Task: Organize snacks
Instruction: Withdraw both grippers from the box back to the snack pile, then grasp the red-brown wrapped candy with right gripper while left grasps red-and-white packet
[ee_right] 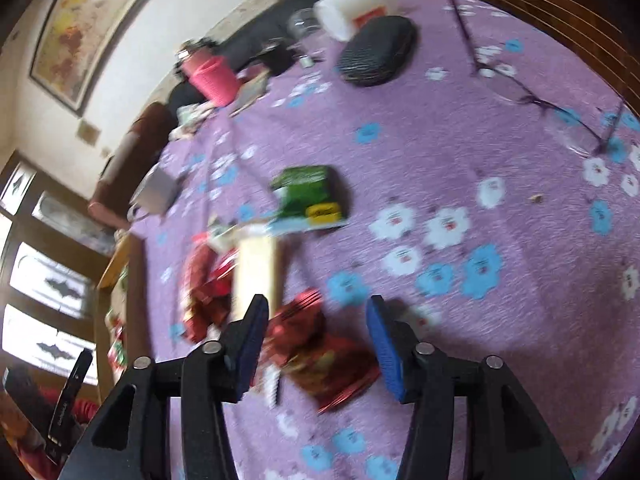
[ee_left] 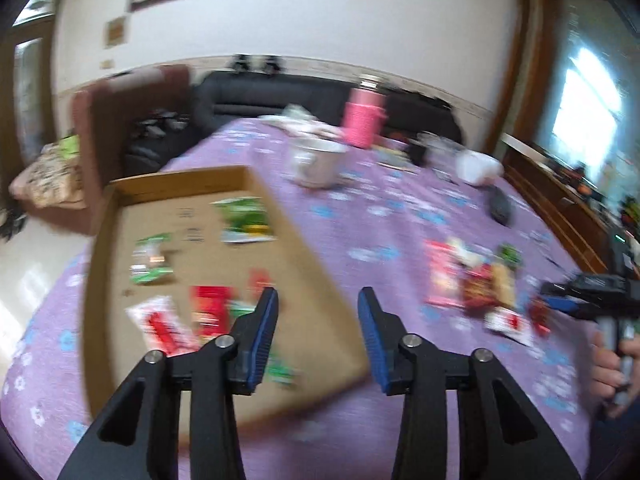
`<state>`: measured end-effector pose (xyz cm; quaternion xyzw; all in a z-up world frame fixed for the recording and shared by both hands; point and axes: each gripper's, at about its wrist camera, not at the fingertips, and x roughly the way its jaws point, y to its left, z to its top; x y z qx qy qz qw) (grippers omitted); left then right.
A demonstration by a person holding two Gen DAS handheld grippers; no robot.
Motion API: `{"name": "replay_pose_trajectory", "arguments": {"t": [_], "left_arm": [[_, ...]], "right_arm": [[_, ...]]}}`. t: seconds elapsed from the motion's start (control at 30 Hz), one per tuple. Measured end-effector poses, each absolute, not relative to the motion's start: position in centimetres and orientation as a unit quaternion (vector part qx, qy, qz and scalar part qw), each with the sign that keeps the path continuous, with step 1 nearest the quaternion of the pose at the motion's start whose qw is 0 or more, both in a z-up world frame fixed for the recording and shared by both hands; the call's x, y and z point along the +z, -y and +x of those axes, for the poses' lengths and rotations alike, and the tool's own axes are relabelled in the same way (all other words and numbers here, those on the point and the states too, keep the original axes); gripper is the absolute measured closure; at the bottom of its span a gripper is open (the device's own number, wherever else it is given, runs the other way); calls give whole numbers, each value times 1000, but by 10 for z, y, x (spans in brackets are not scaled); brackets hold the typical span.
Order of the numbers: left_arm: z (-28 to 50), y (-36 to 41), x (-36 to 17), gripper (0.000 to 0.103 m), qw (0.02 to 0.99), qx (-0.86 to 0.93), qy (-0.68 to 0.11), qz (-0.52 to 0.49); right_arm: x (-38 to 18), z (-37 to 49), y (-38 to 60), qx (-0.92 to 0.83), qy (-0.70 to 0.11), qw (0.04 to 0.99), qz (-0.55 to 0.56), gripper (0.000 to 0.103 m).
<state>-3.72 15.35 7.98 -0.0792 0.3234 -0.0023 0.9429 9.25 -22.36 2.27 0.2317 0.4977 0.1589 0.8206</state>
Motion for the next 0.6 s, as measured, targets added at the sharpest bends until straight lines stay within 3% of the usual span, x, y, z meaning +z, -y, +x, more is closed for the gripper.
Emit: {"name": "replay_pose_trajectory", "arguments": {"t": [0.07, 0.17, 0.33, 0.4, 0.47, 0.6], "left_arm": [[-37, -132, 83, 62, 942, -29, -328, -68], [-35, -101, 83, 61, 938, -62, -337, -56], [-25, -64, 66, 61, 921, -101, -372, -48], [-23, -52, 58, 61, 915, -112, -385, -42], [-23, -40, 50, 61, 910, -121, -396, -34], [-24, -28, 40, 61, 903, -131, -408, -19]], "right_arm": [[26, 87, 211, 175, -497, 823, 211, 31], [29, 82, 189, 191, -502, 829, 153, 25], [18, 73, 167, 170, -513, 839, 62, 23], [19, 69, 164, 159, -502, 850, 38, 34], [17, 69, 163, 139, -498, 856, 17, 60], [17, 69, 165, 132, -494, 859, 6, 63]]}}
